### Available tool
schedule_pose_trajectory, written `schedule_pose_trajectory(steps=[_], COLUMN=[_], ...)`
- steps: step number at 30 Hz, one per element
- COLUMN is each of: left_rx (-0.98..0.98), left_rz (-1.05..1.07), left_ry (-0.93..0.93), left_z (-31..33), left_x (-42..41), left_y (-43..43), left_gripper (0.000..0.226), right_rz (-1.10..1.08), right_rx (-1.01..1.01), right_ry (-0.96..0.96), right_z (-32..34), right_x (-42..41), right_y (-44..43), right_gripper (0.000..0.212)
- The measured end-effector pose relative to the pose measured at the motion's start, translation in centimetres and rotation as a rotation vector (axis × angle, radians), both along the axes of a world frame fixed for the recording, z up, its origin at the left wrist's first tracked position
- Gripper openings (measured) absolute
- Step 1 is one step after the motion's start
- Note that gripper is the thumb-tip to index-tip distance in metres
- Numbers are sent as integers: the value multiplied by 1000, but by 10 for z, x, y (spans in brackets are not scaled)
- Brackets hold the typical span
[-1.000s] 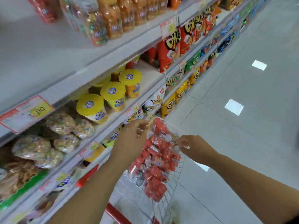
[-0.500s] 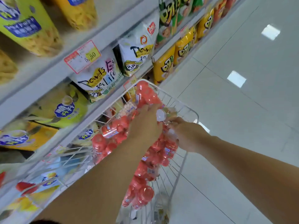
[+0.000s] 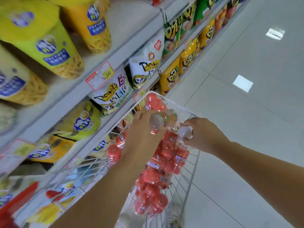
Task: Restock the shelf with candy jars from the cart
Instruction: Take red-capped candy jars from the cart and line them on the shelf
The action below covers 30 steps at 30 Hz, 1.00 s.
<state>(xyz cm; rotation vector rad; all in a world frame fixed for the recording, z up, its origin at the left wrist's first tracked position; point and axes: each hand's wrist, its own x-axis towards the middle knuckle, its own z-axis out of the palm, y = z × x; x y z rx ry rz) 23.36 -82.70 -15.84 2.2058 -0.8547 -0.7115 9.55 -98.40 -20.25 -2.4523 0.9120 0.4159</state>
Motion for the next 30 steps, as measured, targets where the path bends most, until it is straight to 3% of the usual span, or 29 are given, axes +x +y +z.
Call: schedule_pose_trajectory(steps=[3,6,9,13,17,22,26,30], left_rx=[-98,-169,-275,-473,-663,-744,-708,-620], left_rz=[100,178,245,301,290,185,224,310], left_ry=[63,74,151,354,669,679,552,387], left_z=[60,130,207,292,348,393,407,404], left_x=[7,10,11,7,12,42,96,169], left_y=[26,45,61,83,107,129,138,146], left_gripper=[33,28,26,45,47,21,21,27], right_rz=[-198,-308,-451,-546,-683,-813,-552,-434], right_rx=[219,543,860,1217,1540,1549,1510,1370], right_ry=[-237,-453,-624,-774,-881,-817,-841,-984], right_z=[59,139,218,300,344,376,415,424], right_x=[-4,-2,3,15,26,60,107,174], right_y=[3,14,30,59,96,119,132,159], right_gripper=[41,24,41,4,26,43,21,34])
